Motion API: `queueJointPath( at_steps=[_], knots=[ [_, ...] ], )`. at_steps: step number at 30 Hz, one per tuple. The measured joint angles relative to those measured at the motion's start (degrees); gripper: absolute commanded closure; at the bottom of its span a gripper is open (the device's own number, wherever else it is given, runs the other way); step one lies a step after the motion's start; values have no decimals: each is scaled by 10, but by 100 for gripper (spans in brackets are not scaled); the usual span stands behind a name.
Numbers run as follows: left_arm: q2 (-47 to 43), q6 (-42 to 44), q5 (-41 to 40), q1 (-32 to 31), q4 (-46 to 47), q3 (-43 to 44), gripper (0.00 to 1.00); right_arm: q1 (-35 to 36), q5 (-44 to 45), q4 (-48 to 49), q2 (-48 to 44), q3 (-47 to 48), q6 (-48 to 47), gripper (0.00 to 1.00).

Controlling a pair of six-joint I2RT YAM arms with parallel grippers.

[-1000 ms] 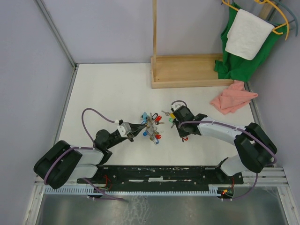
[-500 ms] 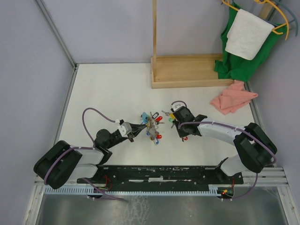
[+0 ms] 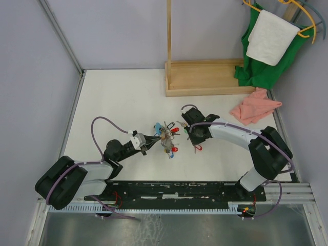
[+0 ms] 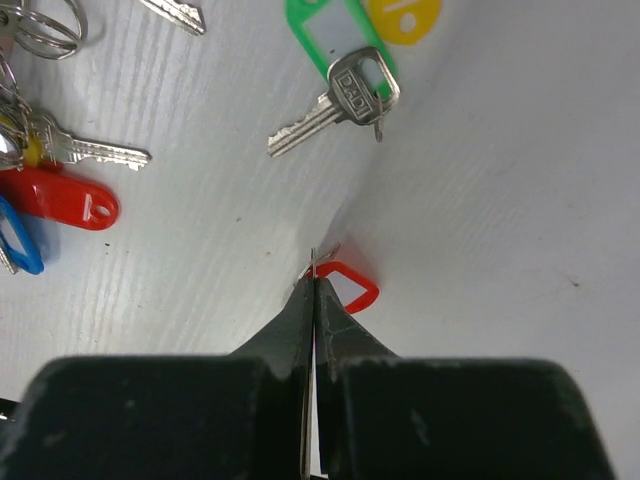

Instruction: Put the keys on the keyring

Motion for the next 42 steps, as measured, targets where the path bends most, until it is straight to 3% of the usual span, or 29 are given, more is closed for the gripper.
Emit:
queueJointPath(
  at_steps=[5,7,11,18,27,33,42],
  knots=[
    [-4,6,7,0,-12,2,97,0,-24,-47,66,49,-7,95],
    [-6,7,8,0,-16,2,97,0,-29,-60,81,57,-11,87],
    [-7,7,9,0,-21,2,97,4,-35,-70,91,66,-19,61],
    [-16,8,8,0,-31,2,97,8,-37,-13,14,11,-37,49],
    [-18,9,8,0,-33,2,97,19,-28,198,-161,-194,-35,53],
    [-23,9,8,0,-33,2,97,53,23,301,-179,-277,-31,57],
    [-23,9,8,0,-33,2,97,76,81,384,-184,-306,-30,65]
  ],
)
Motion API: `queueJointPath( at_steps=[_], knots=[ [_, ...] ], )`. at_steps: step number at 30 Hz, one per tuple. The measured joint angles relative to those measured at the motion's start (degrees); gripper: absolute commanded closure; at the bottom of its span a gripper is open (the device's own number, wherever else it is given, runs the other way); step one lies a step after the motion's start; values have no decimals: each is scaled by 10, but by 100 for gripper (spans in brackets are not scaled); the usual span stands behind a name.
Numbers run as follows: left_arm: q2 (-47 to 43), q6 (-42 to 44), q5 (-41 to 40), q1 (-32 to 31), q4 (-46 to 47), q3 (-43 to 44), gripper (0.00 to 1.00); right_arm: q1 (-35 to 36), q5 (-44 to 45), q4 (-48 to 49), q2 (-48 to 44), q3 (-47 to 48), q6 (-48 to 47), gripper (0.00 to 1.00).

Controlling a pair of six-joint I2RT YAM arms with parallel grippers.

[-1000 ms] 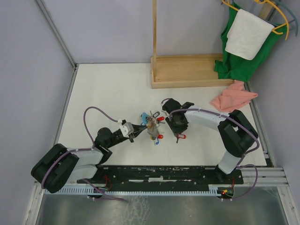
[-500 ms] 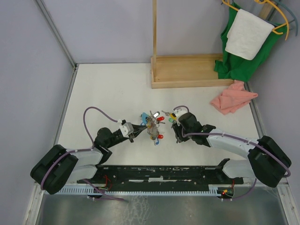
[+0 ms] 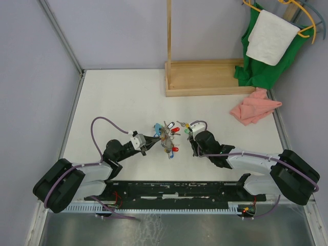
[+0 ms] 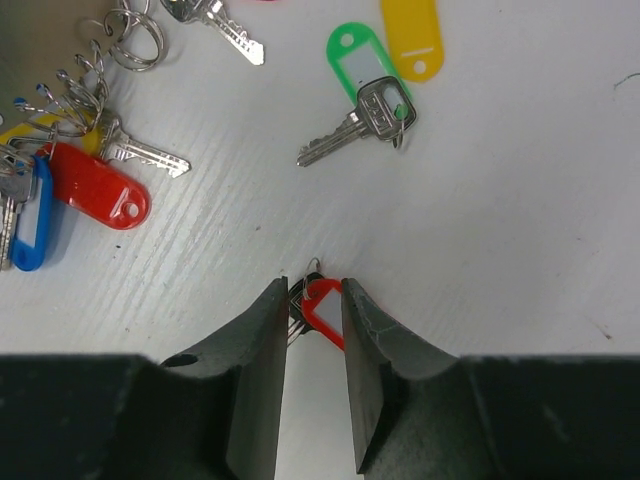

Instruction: Put the keys on the keyring

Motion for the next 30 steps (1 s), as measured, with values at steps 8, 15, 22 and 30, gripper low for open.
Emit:
queueJointPath(
  at_steps=[8,15,22,30],
  knots=[
    [0,0,0,0,0,0,97,0,13,33,23,-4,1,71],
    [0,0,0,0,0,0,97,0,13,39,36,-4,5,77],
    [0,0,0,0,0,0,97,0,13,42,41,-4,11,91],
    [0,0,3,3,1,0,97,0,-4,12,12,-3,-2,99]
  ],
)
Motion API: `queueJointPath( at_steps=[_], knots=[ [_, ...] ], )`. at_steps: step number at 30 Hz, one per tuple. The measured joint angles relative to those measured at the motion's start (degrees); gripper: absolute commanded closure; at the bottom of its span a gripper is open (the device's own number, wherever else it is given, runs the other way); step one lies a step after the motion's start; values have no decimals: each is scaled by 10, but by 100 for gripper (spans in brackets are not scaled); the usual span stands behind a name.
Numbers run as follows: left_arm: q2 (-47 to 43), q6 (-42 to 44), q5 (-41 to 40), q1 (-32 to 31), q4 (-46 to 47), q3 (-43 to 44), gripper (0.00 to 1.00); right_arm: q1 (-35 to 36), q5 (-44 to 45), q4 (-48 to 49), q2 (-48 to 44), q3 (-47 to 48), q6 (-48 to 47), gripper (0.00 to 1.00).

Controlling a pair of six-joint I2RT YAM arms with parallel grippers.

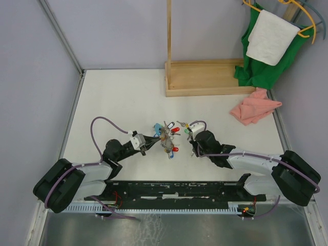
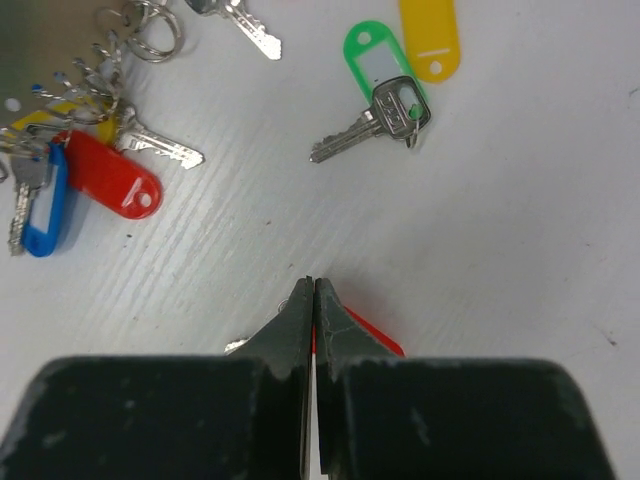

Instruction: Put the keys on the keyring

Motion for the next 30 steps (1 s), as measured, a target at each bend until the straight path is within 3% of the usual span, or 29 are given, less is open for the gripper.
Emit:
queueJointPath(
  at_steps=[6,14,30],
  knots=[
    [0,0,42,31,7,0,97,0,-73,-68,-70,50,-76,100],
    [10,-3,112,52,31,4,97,0,-184,-146,-92,149,-195,99],
    [80,-2,206,54,137,13,97,0,-374,-148,-90,177,-386,99]
  ],
)
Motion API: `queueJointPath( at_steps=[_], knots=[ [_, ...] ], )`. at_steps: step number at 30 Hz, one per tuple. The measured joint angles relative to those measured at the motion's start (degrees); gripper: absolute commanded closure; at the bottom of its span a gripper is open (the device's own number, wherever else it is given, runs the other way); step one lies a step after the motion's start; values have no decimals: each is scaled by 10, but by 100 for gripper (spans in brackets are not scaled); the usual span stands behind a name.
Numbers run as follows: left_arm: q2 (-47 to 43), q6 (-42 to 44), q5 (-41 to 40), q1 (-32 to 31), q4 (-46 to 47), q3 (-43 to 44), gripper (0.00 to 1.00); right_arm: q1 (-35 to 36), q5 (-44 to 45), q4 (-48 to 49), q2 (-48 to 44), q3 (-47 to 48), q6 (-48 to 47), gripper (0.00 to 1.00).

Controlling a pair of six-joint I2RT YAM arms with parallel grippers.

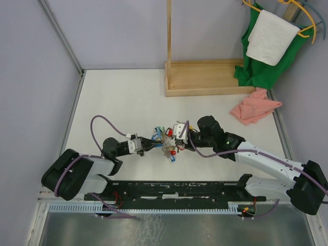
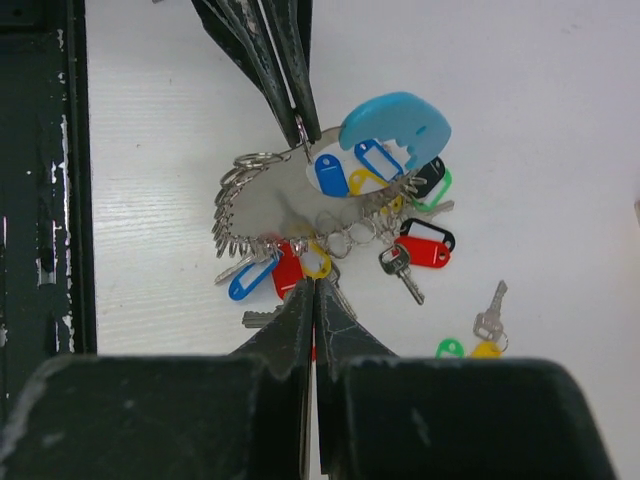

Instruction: Put the keys on the keyring

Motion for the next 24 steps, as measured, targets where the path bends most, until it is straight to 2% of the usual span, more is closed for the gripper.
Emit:
queueJointPath(
  at_steps=[6,13,20,24],
  knots=[
    [7,-9,21,0,17,3,97,0,-39,28,2,0,-57,99],
    [-25,-10,31,0,15,5,97,0,-74,61,26,0,-86,99],
    [-26,-10,46,0,18,5,97,0,-89,108,31,-2,-88,99],
    [-22,-8,33,0,21,2,97,0,-68,114,31,-6,-61,99]
  ],
)
